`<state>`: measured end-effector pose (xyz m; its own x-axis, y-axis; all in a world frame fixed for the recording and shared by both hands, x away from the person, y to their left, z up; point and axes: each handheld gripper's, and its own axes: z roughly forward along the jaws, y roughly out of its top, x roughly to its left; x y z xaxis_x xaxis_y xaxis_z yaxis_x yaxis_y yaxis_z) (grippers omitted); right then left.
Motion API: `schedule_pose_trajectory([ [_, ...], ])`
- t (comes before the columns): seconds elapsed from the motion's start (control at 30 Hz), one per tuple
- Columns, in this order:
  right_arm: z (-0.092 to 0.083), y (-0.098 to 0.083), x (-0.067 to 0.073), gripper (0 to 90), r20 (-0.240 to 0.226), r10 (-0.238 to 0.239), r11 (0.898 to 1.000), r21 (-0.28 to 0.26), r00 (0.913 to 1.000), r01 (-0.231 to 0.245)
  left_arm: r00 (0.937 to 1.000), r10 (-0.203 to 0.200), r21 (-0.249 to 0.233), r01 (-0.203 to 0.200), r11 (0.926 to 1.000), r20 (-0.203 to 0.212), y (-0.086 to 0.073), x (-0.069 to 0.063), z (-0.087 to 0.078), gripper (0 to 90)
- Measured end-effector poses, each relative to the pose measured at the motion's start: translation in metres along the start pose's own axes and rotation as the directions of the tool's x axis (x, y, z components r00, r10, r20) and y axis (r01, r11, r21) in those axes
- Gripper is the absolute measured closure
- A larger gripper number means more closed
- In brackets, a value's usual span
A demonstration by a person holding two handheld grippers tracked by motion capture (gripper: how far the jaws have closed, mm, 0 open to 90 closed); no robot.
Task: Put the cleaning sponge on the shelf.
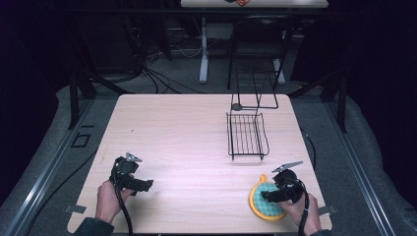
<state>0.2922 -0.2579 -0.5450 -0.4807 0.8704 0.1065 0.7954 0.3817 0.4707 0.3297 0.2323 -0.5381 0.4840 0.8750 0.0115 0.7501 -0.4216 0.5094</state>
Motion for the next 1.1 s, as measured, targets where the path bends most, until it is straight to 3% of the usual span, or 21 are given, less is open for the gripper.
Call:
schedule_pose_trajectory([
  [0.33, -0.0001, -0.0013, -0.0015, 39.2, -0.003, 0.005, 1.000, -0.015, 1.0000, -0.005, 0.9991, -0.040, 0.013, 0.040, 0.9991, -0.014, 0.0004, 0.0011, 0.0032, 14.2],
  [0.47, -0.0013, -0.0019, -0.0027, 44.4, 0.003, -0.001, 1.000, -0.016, 1.0000, 0.001, 0.9976, -0.068, -0.026, 0.068, 0.9974, -0.010, 0.0032, -0.0007, -0.0002, 12.6],
  [0.6, -0.0020, -0.0019, -0.0022, 48.3, 0.002, 0.004, 1.000, -0.015, 1.0000, -0.004, 0.9973, -0.065, -0.018, 0.064, 0.9978, -0.036, 0.0038, -0.0009, 0.0007, 12.6],
  [0.8, -0.0018, -0.0015, -0.0005, 53.8, 0.009, -0.002, 1.000, -0.017, 1.0000, 0.002, 0.9965, -0.072, -0.011, 0.072, 0.9974, -0.042, 0.0037, 0.0010, 0.0015, 12.8],
  [1.0, -0.0051, -0.0034, -0.0034, 65.2, 0.011, -0.010, 1.000, -0.027, 0.9999, 0.010, 0.9966, -0.060, 0.000, 0.060, 0.9982, -0.055, 0.0041, 0.0008, 0.0025, 13.7],
  [1.1, -0.0067, -0.0046, -0.0048, 75.6, 0.019, -0.002, 0.999, -0.047, 0.9998, 0.003, 0.9968, -0.062, -0.003, 0.062, 0.9981, -0.051, 0.0041, 0.0008, 0.0022, 13.8],
])
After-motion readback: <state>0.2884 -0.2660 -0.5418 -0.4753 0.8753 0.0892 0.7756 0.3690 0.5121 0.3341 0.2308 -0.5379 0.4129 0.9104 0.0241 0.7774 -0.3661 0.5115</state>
